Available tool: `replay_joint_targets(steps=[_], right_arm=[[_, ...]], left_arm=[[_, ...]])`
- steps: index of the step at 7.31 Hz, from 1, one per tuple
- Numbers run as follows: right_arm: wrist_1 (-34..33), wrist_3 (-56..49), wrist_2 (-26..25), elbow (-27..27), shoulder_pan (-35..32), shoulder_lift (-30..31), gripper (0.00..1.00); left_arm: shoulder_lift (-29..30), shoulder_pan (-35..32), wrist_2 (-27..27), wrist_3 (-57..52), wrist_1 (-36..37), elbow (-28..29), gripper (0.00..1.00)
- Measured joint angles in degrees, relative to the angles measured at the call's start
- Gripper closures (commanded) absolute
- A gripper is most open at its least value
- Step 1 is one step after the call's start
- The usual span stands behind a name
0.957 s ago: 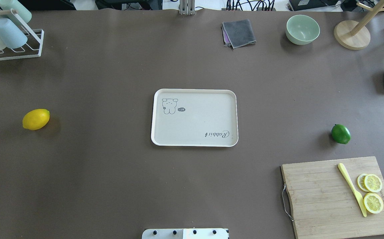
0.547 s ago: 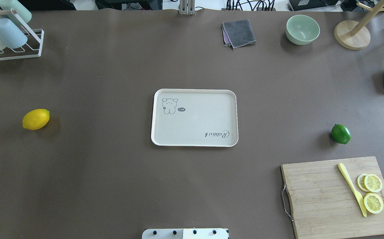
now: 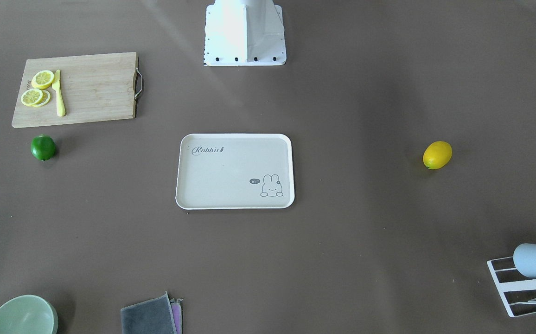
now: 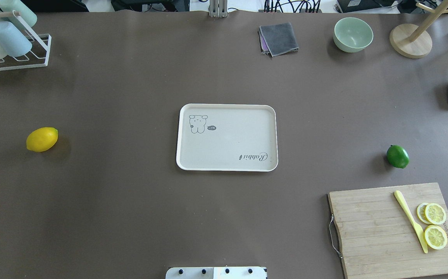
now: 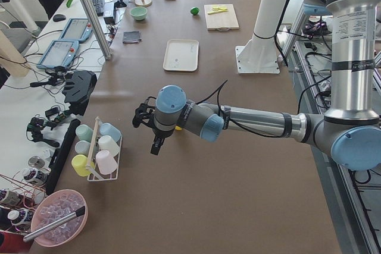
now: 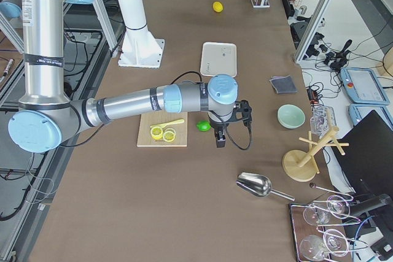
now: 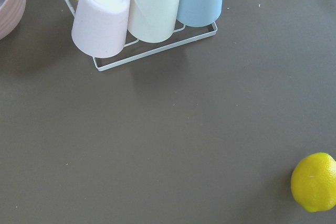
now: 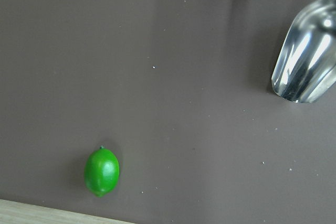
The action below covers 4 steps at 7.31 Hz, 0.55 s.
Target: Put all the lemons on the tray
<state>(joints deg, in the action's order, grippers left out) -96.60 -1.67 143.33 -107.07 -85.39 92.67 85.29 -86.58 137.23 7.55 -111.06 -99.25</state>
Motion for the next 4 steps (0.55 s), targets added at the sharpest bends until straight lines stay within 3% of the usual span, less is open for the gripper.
replay_joint_targets(steps=[4], right_arm=[[10.6, 10.68, -1.81, 0.89, 9.02, 0.22, 0.0]], left_arm=[[0.79, 0.56, -0.26, 1.9, -8.75, 6.88, 0.02]])
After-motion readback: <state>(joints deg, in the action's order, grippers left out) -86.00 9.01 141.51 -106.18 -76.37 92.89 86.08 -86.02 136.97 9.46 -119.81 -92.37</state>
